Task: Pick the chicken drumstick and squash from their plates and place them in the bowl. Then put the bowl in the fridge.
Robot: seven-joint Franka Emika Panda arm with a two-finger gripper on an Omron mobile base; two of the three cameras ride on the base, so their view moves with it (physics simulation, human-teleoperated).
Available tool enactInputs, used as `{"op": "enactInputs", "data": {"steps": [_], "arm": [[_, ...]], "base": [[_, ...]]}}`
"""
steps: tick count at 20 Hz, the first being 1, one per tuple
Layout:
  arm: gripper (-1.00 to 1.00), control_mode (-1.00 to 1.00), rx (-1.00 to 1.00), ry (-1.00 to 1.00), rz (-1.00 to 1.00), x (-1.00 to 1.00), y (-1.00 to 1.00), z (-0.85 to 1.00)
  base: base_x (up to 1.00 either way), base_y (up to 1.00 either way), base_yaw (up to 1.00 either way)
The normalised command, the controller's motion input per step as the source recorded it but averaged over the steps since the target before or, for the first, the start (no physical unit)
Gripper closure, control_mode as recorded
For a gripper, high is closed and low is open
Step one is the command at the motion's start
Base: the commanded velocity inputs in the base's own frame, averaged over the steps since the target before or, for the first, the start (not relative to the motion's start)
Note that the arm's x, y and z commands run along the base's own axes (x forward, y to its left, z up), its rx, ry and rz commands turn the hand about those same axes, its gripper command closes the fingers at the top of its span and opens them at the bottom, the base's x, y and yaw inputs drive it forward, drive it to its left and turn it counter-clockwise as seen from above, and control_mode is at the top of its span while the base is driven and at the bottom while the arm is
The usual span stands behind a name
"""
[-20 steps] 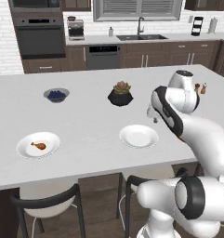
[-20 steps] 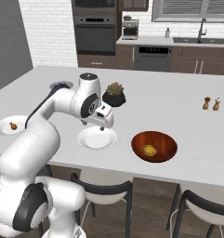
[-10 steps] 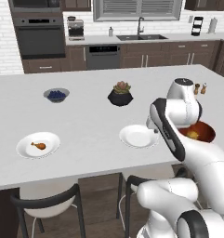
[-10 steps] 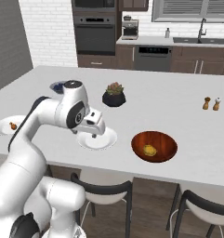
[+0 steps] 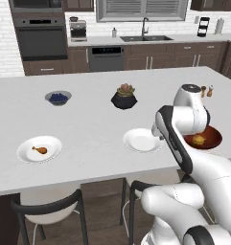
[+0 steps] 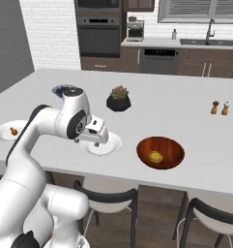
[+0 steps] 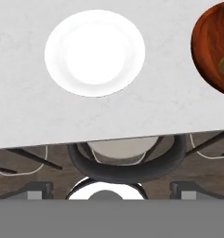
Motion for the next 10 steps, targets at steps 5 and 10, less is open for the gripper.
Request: {"op": "enactInputs", "data": {"steps": [5, 10], "arm": [[-1.00, 1.00, 0.00, 0.00, 0.00, 0.00, 0.00, 0.00], [-1.00, 1.00, 0.00, 0.00, 0.00, 0.00, 0.00, 0.00]], "base": [[-0.03, 0.67, 0.02], [0.00, 1.00, 0.01]]}}
